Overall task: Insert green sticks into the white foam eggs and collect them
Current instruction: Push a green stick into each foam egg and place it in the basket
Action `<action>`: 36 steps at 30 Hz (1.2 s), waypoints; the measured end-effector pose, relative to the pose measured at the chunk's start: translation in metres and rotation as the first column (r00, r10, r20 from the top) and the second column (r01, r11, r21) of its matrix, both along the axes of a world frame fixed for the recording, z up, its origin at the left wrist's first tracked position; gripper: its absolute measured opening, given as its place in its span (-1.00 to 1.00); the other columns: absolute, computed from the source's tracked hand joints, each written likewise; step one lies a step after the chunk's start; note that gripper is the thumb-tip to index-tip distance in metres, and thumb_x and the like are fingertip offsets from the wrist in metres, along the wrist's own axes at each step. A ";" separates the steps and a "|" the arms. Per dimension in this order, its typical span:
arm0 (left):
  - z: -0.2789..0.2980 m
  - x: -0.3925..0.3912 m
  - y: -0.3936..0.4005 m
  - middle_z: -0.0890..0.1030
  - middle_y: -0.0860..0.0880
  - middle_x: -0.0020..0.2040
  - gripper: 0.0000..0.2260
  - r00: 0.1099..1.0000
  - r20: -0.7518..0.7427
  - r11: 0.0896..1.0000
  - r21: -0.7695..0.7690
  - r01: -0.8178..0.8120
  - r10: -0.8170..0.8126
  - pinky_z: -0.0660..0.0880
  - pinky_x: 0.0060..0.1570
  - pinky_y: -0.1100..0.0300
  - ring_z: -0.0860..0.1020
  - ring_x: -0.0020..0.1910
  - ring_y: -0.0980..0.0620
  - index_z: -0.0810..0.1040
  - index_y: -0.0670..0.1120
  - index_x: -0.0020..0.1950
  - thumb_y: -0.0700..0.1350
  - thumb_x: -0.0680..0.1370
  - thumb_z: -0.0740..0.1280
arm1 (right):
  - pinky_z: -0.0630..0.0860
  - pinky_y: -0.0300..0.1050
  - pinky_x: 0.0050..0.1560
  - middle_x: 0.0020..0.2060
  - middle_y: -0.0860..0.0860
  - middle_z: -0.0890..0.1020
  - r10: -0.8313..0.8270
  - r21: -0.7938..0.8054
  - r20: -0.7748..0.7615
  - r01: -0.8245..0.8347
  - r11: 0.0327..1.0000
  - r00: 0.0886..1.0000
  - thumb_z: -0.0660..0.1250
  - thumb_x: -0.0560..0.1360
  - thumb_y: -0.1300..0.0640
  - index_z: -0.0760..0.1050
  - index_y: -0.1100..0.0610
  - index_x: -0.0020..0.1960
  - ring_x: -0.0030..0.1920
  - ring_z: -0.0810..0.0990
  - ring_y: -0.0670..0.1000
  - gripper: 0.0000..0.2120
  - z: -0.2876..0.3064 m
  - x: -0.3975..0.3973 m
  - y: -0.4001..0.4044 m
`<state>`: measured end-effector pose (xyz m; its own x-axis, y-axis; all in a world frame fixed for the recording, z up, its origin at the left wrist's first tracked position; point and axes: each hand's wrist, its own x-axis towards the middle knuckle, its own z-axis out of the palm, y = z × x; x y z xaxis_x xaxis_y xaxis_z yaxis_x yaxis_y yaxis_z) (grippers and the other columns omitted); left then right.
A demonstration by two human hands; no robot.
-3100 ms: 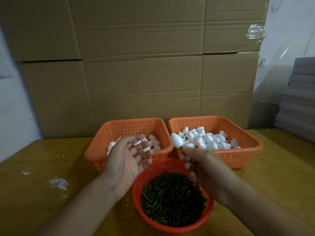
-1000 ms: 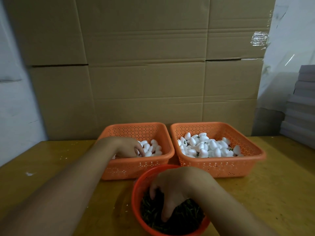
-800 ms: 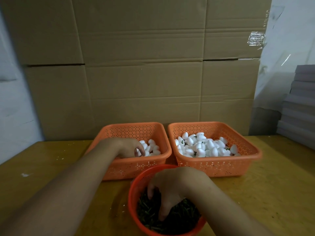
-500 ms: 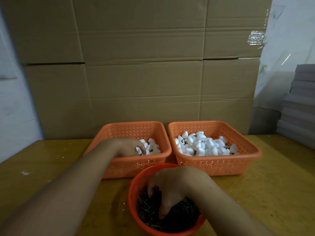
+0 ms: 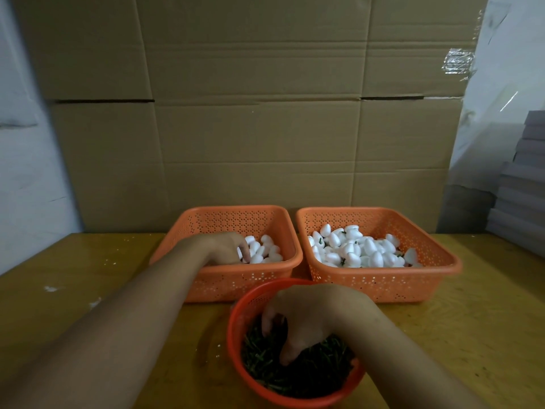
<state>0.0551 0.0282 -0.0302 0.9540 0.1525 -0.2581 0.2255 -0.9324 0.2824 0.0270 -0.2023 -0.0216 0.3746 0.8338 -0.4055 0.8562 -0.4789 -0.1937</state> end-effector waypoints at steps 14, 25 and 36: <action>0.017 -0.061 -0.031 0.61 0.20 0.13 -0.73 0.760 0.647 0.925 -0.324 0.201 0.061 0.51 -0.03 0.42 0.60 0.02 0.28 0.58 0.16 0.15 -0.16 0.54 0.44 | 0.35 -0.22 0.06 0.20 -0.05 0.64 -0.040 0.244 -0.022 0.044 0.969 0.999 0.32 0.60 0.03 0.60 0.01 0.27 0.21 0.55 -0.04 -0.74 -0.008 0.012 -0.012; 0.004 -0.080 -0.041 0.74 0.08 -0.05 -0.79 0.784 0.565 0.753 -0.625 0.203 0.258 0.53 -0.14 0.43 0.70 -0.07 0.15 0.63 0.07 0.16 -0.18 0.58 0.41 | 0.50 0.01 0.02 -0.10 -0.05 0.59 0.003 0.475 0.128 -0.064 0.878 0.992 0.16 0.61 -0.02 0.45 0.00 -0.12 -0.08 0.54 -0.02 -0.81 -0.028 -0.006 -0.031; 0.005 -0.099 -0.054 0.71 0.09 0.08 -0.65 0.725 0.627 0.643 -0.686 0.341 0.285 0.59 0.03 0.29 0.68 0.08 0.11 0.63 0.02 0.19 -0.19 0.44 0.53 | 0.50 0.10 0.04 -0.05 0.00 0.55 0.057 0.523 0.224 -0.169 0.836 0.973 0.15 0.58 0.00 0.43 0.06 -0.16 -0.02 0.52 0.04 -0.79 -0.038 -0.012 -0.026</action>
